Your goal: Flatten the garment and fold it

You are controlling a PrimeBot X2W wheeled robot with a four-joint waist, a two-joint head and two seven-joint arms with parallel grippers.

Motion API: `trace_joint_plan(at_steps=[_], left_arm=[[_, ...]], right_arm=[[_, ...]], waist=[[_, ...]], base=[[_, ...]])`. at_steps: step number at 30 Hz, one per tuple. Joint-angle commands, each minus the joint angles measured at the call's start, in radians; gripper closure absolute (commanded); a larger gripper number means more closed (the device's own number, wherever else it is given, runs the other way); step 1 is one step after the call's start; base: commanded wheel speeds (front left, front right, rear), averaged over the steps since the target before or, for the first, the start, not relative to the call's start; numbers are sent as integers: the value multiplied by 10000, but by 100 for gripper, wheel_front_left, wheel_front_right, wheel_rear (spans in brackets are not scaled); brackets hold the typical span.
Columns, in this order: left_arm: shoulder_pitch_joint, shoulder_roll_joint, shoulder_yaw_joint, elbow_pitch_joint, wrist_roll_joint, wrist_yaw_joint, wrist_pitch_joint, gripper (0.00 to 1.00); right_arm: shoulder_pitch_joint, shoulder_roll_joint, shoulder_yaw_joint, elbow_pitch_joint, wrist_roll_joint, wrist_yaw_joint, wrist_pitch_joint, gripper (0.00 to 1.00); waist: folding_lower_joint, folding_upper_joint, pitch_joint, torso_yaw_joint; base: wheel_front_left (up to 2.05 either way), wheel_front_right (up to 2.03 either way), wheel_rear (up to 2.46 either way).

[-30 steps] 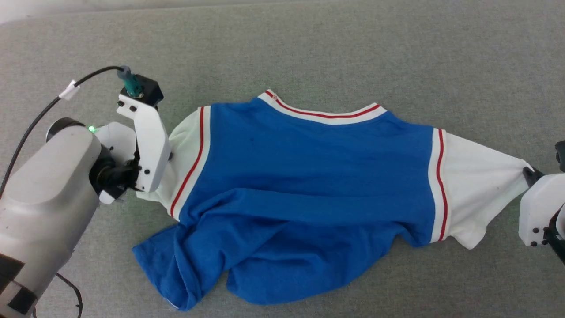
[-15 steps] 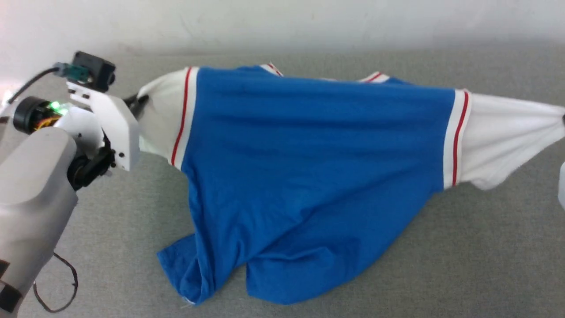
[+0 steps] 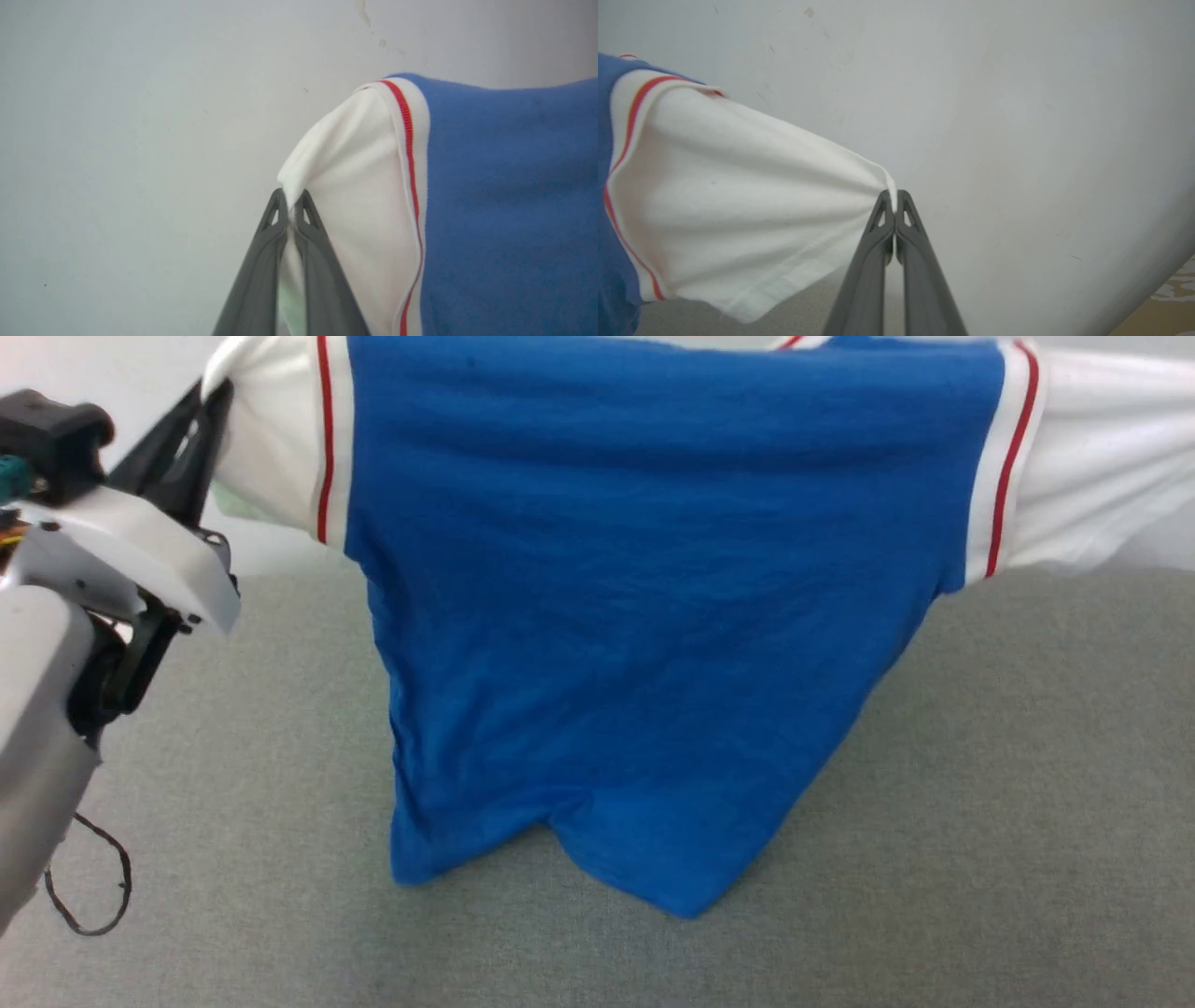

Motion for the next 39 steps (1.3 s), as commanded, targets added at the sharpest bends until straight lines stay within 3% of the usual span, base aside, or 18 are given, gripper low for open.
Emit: trace_joint_plan(at_steps=[1,10,17,21,27,36,39], left_arm=[[207,221,140,-326,23,205,-18,100],[-75,1159,837,-2149,-351,968,777,100],[-1658,1496,1179,-1934,-565,594,1887,100],[-3160,1032,1159,-1088,-357,294,2295,100],[-5389,-94,1035,697,181,45,2193,100],[-7593,-1394,1134,3204,857,-123,309,100],[-7854,-1722,1082,3890,980,-361,-410,100]], right_arm=[[-300,-106,36,-45,85,-25,-94,100],[-2527,-424,711,519,595,-25,-82,100],[-5869,-919,2609,2203,572,-25,-666,100],[-7878,-900,3397,3597,495,-25,-1231,100],[-10290,-464,3735,5868,178,-25,-2224,100],[-12318,329,3404,8564,-352,-25,-3727,100],[-12498,528,3382,9132,-387,-25,-4203,100]], waist=[[3,0,-320,139],[3,0,384,-50],[3,0,2237,-385],[3,0,3301,-498],[3,0,4506,-600],[3,0,5516,-672],[3,0,5661,-628]], base=[[0,0,0],[0,0,0],[0,0,0],[0,0,0],[0,0,0],[0,0,0],[0,0,0]])
